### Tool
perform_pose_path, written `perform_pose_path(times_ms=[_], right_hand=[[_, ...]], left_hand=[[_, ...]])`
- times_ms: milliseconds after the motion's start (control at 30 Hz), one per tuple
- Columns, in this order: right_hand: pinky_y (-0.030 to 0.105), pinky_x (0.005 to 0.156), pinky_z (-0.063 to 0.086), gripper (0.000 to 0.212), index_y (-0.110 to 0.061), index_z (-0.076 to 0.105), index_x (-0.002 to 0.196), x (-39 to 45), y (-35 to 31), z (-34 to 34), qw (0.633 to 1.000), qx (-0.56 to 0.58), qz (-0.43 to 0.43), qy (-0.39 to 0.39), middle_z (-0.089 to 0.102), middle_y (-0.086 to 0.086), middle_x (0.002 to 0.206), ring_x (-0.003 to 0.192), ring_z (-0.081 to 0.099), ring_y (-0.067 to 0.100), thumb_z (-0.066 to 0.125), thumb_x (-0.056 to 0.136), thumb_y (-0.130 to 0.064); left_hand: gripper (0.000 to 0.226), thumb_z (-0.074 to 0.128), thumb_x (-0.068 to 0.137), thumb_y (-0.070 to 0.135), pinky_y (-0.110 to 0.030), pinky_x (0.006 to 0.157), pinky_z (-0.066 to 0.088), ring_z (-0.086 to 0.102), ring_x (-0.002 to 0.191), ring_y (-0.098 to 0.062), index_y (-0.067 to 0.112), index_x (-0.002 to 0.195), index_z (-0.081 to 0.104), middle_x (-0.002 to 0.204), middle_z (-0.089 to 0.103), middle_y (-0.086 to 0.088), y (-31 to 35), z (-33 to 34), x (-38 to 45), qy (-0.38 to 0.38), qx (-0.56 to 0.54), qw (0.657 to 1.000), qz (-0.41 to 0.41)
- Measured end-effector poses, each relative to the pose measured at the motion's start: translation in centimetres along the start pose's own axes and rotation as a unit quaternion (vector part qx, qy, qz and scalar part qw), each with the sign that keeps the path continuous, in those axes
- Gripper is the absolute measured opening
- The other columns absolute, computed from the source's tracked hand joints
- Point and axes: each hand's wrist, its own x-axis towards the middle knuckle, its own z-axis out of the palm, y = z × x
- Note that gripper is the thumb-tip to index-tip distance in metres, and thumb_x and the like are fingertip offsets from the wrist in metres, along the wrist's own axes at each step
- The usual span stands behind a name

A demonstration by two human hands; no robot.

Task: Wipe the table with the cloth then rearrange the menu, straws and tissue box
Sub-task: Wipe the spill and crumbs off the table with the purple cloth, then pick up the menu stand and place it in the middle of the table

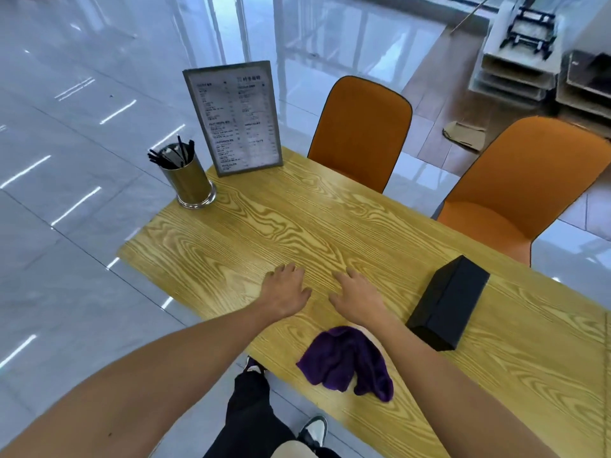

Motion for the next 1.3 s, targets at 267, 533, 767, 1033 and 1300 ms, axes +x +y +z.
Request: perform_pose_path(times_ms=[267, 533, 767, 1033, 1300], right_hand=[[0.050, 0.116, 0.033, 0.069, -0.026, 0.032, 0.157, 9.2, -6.5, -8.0, 0.999, 0.012, -0.017, 0.030, 0.020, 0.013, 0.167, 0.150, 0.025, 0.034, 0.059, 0.097, -0.046], [0.045, 0.112, 0.039, 0.079, -0.020, 0.031, 0.157, 20.3, -13.3, -14.4, 0.996, 0.056, -0.030, 0.058, 0.032, 0.010, 0.162, 0.146, 0.034, 0.028, 0.069, 0.092, -0.046], [0.046, 0.115, 0.036, 0.092, -0.014, 0.028, 0.158, 29.6, -17.8, -17.9, 0.981, 0.157, -0.033, 0.107, 0.038, 0.006, 0.161, 0.145, 0.037, 0.027, 0.077, 0.087, -0.044], [0.013, 0.073, 0.048, 0.077, -0.017, 0.036, 0.140, 37.8, -20.5, -18.7, 0.924, 0.370, 0.006, 0.096, 0.057, -0.008, 0.125, 0.113, 0.058, 0.012, 0.086, 0.081, -0.024], [0.039, 0.093, 0.057, 0.047, -0.011, 0.053, 0.130, 42.0, -20.0, -17.7, 0.875, 0.467, 0.028, 0.124, 0.066, -0.001, 0.124, 0.108, 0.065, 0.015, 0.076, 0.089, -0.016]], left_hand=[[0.062, 0.053, 0.096, 0.051, -0.045, 0.106, 0.042, 0.046, 0.135, -0.031, 0.016, 0.146, 0.044, 0.149, 0.048, -0.011, -7.1, -10.6, 6.8, 0.145, -0.061, 0.987, -0.021], [0.072, 0.058, 0.093, 0.052, -0.050, 0.107, 0.042, 0.042, 0.136, -0.034, 0.011, 0.147, 0.035, 0.150, 0.043, -0.014, -13.9, -18.3, 14.9, 0.212, -0.187, 0.956, -0.076], [0.110, 0.070, 0.086, 0.051, -0.048, 0.123, 0.013, 0.007, 0.152, -0.033, 0.008, 0.158, -0.002, 0.165, 0.009, -0.018, -17.4, -21.9, 22.0, 0.251, -0.395, 0.864, -0.184], [0.123, 0.081, 0.079, 0.045, -0.049, 0.124, 0.013, 0.004, 0.154, -0.031, 0.008, 0.157, -0.006, 0.167, 0.006, -0.014, -20.1, -22.7, 28.6, 0.275, -0.512, 0.762, -0.287], [0.102, 0.091, 0.069, 0.031, -0.049, 0.109, 0.042, 0.044, 0.133, -0.032, 0.007, 0.146, 0.029, 0.144, 0.040, -0.014, -22.0, -22.2, 31.9, 0.320, -0.551, 0.707, -0.308]])
